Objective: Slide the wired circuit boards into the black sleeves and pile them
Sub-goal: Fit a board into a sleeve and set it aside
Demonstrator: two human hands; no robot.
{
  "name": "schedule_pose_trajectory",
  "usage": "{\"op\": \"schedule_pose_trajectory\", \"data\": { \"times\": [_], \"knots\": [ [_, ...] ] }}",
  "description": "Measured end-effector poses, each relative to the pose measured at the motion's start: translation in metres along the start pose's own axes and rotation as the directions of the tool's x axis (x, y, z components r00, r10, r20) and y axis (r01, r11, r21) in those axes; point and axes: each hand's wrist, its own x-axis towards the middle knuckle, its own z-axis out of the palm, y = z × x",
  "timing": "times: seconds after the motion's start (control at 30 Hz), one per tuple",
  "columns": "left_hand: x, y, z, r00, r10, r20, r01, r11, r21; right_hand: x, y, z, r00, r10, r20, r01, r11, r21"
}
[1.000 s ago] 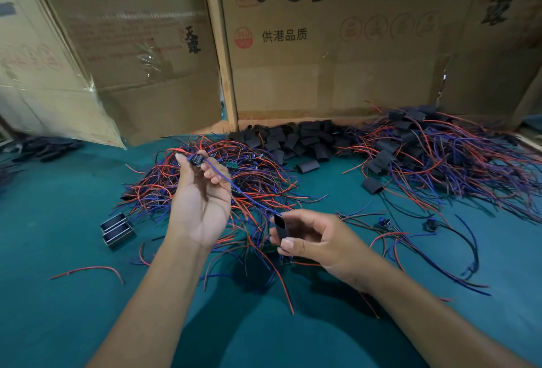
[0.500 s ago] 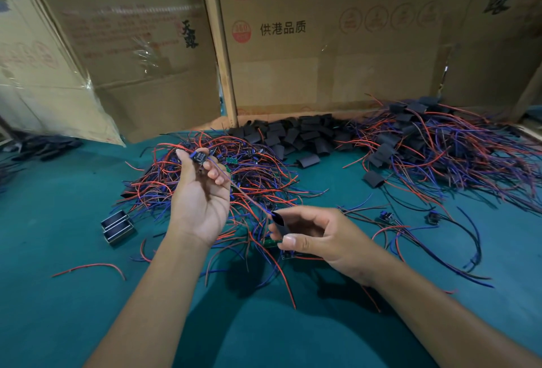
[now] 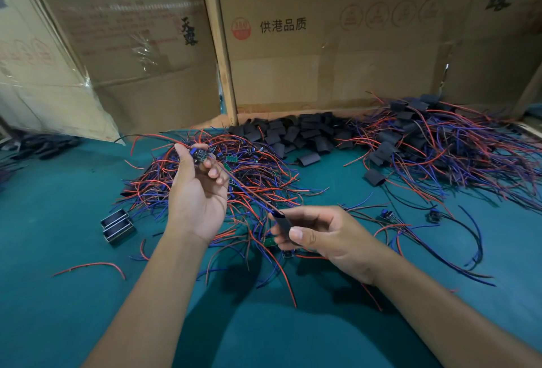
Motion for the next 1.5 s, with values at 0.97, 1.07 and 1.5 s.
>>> {"op": "schedule_pose_trajectory", "data": {
  "times": [0.97,1.07,1.5],
  "knots": [
    [-0.0009,0.0019,0.0020,0.997,-0.001,-0.081,0.005,0.999,0.053,-0.0002,-0.0001,0.0016,0.997,0.045,0.057,-0.051,0.992,0.114],
    [-0.0002,0.0012,0.0017,0.997,-0.001,-0.072,0.004,0.999,0.042,-0.0006,-0.0009,0.0016,0.998,0.040,0.056,-0.046,0.993,0.111],
    [-0.0007,0.0015,0.0014,0.998,0.014,-0.053,-0.015,1.000,-0.008,-0.0007,-0.0007,0.0008,0.997,0.037,0.069,-0.044,0.995,0.094]
  ]
}}
